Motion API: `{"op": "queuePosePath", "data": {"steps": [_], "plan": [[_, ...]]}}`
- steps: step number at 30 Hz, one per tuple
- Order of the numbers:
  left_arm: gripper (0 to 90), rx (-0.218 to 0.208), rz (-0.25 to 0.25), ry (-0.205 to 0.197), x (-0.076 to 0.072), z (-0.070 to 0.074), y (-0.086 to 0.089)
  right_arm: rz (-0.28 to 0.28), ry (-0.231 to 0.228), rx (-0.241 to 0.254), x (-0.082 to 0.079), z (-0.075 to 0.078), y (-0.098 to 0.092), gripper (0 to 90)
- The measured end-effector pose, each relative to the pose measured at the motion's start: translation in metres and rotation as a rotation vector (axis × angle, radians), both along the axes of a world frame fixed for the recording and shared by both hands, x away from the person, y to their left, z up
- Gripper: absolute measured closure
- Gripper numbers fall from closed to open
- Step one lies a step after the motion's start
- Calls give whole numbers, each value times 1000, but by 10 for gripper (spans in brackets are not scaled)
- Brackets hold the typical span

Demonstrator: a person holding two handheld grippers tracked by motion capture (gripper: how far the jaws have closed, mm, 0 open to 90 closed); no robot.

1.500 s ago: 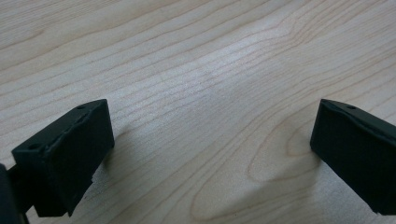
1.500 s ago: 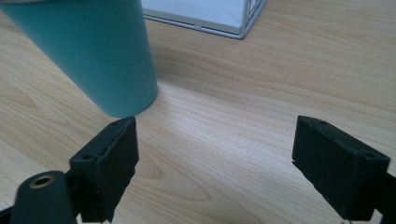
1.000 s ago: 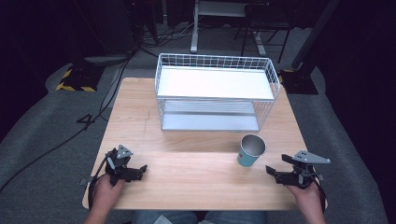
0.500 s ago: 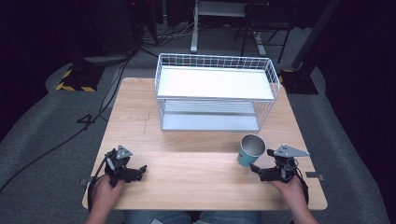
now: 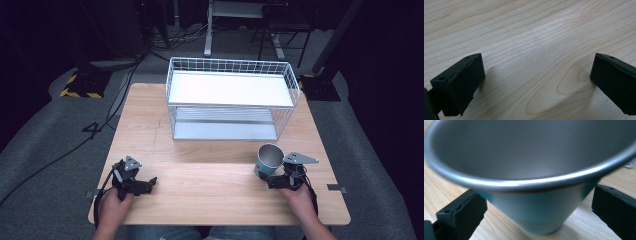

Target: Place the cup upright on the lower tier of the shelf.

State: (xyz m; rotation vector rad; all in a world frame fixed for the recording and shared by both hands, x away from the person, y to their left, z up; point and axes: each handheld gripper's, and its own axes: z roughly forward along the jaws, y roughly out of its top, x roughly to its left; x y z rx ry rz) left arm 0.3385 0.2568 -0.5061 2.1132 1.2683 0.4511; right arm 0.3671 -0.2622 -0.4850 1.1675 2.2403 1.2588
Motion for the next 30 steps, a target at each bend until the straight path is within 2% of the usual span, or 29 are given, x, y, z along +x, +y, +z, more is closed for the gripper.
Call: {"op": "queuePosePath", "data": {"steps": [2, 5, 6, 8, 10, 13, 23, 30], "plan": [[0, 0, 1, 0, 0, 0, 0, 0, 3, 12, 1, -3, 1, 13], [0, 0, 1, 0, 0, 0, 0, -7, -11, -9, 2, -5, 5, 32], [0, 0, 0, 0, 0, 0, 0, 1, -21, -21, 3, -5, 6, 72], [0, 4, 0, 1, 0, 0, 0, 3, -26, -23, 3, -6, 6, 92], [0, 1, 1, 0, 0, 0, 0, 19, -38, -27, 3, -6, 7, 170], [0, 0, 1, 0, 0, 0, 0, 23, -67, -48, 1, -4, 8, 215], [0, 1, 1, 0, 0, 0, 0, 26, -70, -35, 0, -4, 5, 221], [0, 1, 1, 1, 0, 0, 0, 28, -88, -32, -3, 1, 5, 222]]}}
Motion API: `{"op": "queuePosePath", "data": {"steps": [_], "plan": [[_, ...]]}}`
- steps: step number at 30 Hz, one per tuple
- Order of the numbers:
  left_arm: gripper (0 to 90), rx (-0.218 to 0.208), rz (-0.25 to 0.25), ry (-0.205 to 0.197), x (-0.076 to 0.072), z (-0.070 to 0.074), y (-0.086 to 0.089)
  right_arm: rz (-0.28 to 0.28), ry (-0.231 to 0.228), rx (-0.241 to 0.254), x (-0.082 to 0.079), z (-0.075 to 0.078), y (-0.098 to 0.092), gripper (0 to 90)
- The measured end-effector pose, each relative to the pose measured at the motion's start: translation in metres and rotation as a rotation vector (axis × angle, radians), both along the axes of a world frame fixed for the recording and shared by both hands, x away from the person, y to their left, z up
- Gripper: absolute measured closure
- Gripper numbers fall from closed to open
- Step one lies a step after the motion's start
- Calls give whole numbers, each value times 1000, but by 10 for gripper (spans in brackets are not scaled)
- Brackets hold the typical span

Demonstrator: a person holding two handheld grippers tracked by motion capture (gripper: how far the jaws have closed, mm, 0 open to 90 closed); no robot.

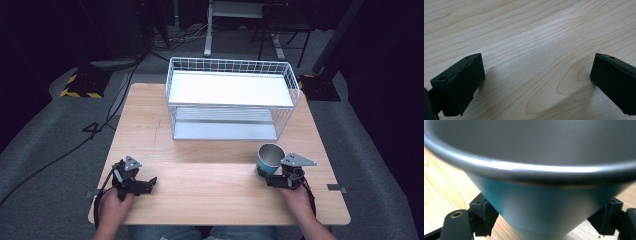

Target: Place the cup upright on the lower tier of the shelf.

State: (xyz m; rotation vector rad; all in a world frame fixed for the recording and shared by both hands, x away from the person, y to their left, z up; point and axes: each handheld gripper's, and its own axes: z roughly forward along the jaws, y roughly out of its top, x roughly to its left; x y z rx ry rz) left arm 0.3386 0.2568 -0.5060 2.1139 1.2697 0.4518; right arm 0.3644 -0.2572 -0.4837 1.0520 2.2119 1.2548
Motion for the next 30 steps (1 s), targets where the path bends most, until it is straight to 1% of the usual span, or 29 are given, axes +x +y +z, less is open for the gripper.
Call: {"op": "queuePosePath", "data": {"steps": [6, 8, 12, 15, 21, 23, 24, 26, 30], "plan": [[0, 0, 0, -1, 0, 0, 0, 10, -2, -6, 2, 5, 3, 222], [0, 0, 0, 0, 0, 0, 0, 13, 1, 4, 4, 9, 5, 222], [0, 0, 2, -3, 0, 0, 0, 17, -1, 7, 8, 13, 9, 222], [0, 0, 0, 0, 0, 0, 0, 21, -6, 16, 12, 18, 14, 222], [0, 0, 2, -3, 0, 0, 0, 22, 4, 17, 22, 23, 21, 222], [0, 0, 2, -3, 0, 0, 0, 18, 5, 20, 25, 26, 24, 222], [0, 3, 1, -5, 0, 0, 0, 15, 2, 24, 29, 29, 26, 222], [0, 0, 2, -3, 0, 0, 0, 12, 3, 26, 30, 30, 27, 222], [0, 3, 2, -5, 0, 0, 0, 9, 1, 27, 38, 34, 32, 222]]}}
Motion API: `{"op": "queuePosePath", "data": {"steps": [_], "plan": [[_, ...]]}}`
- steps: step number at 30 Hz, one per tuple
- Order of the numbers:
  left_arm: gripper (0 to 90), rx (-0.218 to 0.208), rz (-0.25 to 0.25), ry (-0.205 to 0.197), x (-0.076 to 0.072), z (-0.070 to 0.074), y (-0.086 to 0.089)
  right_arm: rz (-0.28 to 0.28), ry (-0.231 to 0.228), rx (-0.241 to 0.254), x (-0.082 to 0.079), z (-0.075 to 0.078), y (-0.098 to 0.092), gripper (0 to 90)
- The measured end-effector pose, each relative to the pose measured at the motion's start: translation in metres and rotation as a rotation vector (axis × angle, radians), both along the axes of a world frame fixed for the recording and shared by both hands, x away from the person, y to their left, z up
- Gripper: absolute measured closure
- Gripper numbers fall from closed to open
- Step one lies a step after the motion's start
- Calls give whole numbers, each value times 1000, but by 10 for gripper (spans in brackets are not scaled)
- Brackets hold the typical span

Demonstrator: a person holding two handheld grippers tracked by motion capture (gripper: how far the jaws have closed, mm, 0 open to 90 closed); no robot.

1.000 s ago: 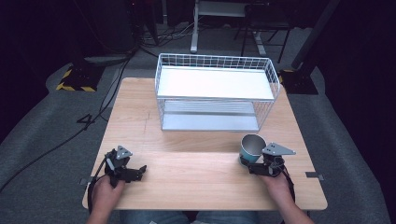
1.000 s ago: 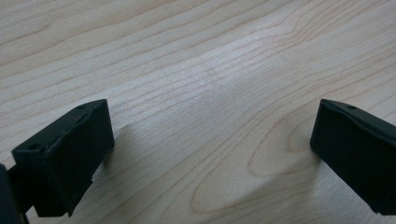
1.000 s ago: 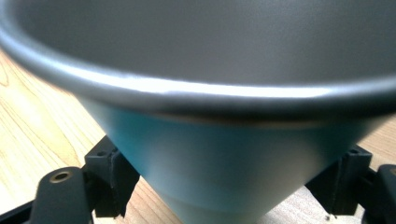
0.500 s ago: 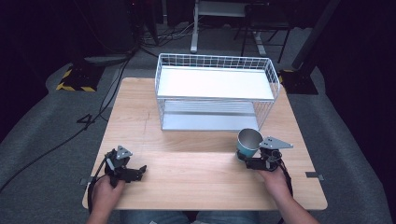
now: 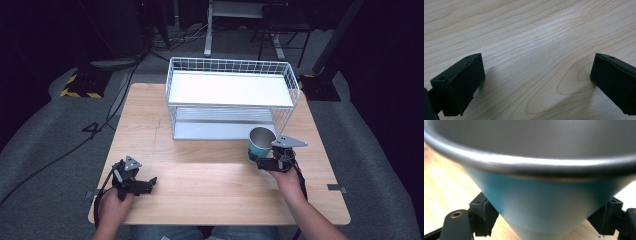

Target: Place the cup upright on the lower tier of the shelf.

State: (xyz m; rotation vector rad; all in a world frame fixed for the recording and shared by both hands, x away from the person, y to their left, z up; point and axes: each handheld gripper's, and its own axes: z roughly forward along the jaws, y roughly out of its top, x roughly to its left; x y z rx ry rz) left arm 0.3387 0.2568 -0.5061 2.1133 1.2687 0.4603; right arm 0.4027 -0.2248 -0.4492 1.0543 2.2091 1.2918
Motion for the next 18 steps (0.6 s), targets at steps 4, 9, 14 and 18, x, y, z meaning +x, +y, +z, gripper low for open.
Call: {"op": "queuePosePath", "data": {"steps": [4, 9, 14, 18], "plan": [[0, -1, -1, 2, 0, 0, 0, 0, -5, 1, 6, 5, 5, 222], [0, -2, -1, 6, 1, 0, 0, -7, -10, 4, 15, 8, 13, 222], [0, -1, 2, 4, 1, 0, 0, -7, -5, -3, 22, 7, 21, 222], [0, -1, 2, 4, 1, 0, 0, -10, -7, -9, 26, 7, 27, 221]]}}
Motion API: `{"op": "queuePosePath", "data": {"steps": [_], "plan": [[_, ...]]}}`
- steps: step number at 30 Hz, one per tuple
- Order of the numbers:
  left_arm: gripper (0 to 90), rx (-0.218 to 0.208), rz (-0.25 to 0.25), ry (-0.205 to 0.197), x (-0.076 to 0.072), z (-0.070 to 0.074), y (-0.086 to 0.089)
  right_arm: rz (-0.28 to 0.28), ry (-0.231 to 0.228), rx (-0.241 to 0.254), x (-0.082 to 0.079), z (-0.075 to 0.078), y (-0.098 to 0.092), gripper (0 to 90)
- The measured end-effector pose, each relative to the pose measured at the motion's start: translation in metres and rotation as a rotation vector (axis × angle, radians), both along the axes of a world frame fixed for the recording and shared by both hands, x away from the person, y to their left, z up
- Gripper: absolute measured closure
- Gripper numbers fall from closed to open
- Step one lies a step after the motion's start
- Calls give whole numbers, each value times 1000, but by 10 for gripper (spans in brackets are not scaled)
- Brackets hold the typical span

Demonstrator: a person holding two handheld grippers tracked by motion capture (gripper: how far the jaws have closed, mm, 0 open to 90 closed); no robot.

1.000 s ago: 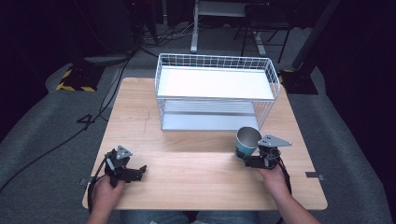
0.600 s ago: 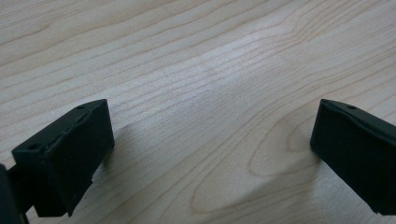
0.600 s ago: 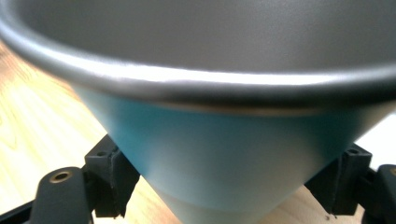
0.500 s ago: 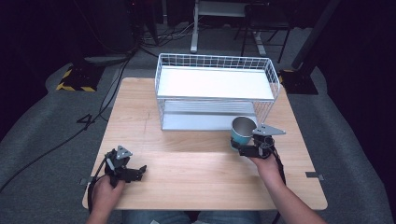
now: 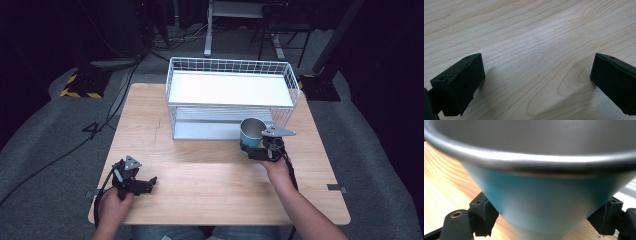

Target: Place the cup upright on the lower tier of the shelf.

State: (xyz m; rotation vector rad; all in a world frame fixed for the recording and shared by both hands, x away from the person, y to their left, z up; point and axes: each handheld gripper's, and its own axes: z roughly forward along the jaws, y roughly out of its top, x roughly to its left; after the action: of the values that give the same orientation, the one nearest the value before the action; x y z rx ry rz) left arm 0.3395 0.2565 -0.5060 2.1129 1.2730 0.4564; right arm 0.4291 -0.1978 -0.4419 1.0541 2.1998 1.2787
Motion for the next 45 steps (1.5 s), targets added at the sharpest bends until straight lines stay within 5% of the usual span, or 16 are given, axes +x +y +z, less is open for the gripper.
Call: {"op": "queuePosePath", "data": {"steps": [24, 45], "plan": [[0, -1, 22, -1, 1, 0, 1, -19, -25, 2, 43, 1, 36, 221], [0, -1, 23, -1, 1, 0, 1, -116, -49, 11, 69, -18, 61, 221]]}}
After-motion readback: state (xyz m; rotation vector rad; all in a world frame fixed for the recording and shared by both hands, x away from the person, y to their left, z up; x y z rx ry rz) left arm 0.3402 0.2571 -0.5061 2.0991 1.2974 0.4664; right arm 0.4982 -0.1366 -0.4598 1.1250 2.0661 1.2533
